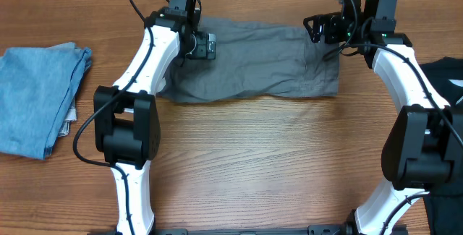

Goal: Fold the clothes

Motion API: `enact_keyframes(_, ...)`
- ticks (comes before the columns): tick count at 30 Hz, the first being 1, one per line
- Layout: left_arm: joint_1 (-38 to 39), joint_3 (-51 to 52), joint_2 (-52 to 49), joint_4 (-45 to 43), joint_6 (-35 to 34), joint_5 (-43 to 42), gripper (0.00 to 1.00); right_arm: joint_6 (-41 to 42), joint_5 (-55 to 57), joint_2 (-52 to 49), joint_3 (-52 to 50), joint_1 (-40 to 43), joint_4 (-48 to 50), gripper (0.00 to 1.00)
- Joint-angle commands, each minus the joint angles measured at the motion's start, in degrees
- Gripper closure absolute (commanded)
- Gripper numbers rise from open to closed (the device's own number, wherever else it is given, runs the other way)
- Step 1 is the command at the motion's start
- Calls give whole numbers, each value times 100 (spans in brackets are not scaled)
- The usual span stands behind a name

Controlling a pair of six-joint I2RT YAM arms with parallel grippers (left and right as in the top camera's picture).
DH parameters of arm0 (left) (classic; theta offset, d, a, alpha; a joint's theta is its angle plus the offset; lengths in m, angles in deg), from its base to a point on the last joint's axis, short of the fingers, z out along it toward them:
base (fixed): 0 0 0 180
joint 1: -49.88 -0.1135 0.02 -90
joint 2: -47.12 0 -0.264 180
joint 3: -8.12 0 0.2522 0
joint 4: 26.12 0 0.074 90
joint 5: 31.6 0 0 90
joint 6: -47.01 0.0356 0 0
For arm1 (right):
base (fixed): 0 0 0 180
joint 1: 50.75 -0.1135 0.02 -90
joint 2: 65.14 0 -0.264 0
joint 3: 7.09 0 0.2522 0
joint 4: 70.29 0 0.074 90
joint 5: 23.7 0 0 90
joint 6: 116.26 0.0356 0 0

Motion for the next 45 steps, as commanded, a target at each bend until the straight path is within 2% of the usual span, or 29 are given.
enact_keyframes(1,-26,20,-92,-42,-33,-94,5,223,199,57,212,0,297,0)
enact_keyframes(4,-26,20,-94,-125,-37,-57,4,282,-81,166,286,-37,85,2)
enact_keyframes(5,-26,20,-92,-131,-52,-59,5,278,-103,164,284,-55,-157,7)
enact_keyframes(6,-26,20,-94,-127,-59,-52,6,275,-103,144,280,-76,-487,22)
enact_keyframes(7,-28,20,-94,-96,-59,79,7,275,-105,105,280,-105,-780,51)
enact_keyframes(9,-31,20,-94,-39,-59,409,6,256,-105,-24,219,-138,-953,90)
enact_keyframes(10,-31,20,-94,-20,-59,409,7,256,-107,-105,173,-142,-927,96)
enact_keyframes(13,-31,20,-94,11,-57,409,11,254,-57,-566,166,-140,-874,96)
enact_keyframes(19,-37,22,-212,-50,-35,699,17,256,538,-1504,166,-133,-66,96)
enact_keyframes(26,-179,22,-826,-179,-35,1482,20,256,752,-1537,166,-133,-44,96)
enact_keyframes(29,-468,-129,-708,-107,-68,1943,20,256,752,-1537,166,-136,-68,96)
enact_keyframes(31,-629,-437,-564,116,-299,1851,21,256,752,-1537,166,-136,-70,96)
enact_keyframes(36,-713,-1255,-155,833,-315,1541,21,256,752,-1537,166,-136,-92,96)
enact_keyframes(37,-682,-1351,-39,1078,-334,1154,28,256,752,-1537,166,-136,-103,96)
enact_keyframes(38,-656,-1379,42,1266,-365,553,48,256,752,-1537,166,-136,-120,96)
enact_keyframes(39,-643,-1379,83,1480,-363,-422,79,256,752,-1537,166,-136,-160,96)
enact_keyframes(40,-643,-1373,76,1670,-358,-1405,96,256,750,-1537,166,-136,-199,96)
enact_keyframes(42,-584,-1257,46,1805,-330,-2592,96,258,750,-1537,166,-136,-205,96)
enact_keyframes(45,-221,-1150,-90,1853,-48,-3211,96,258,752,-1537,166,-136,-203,96)
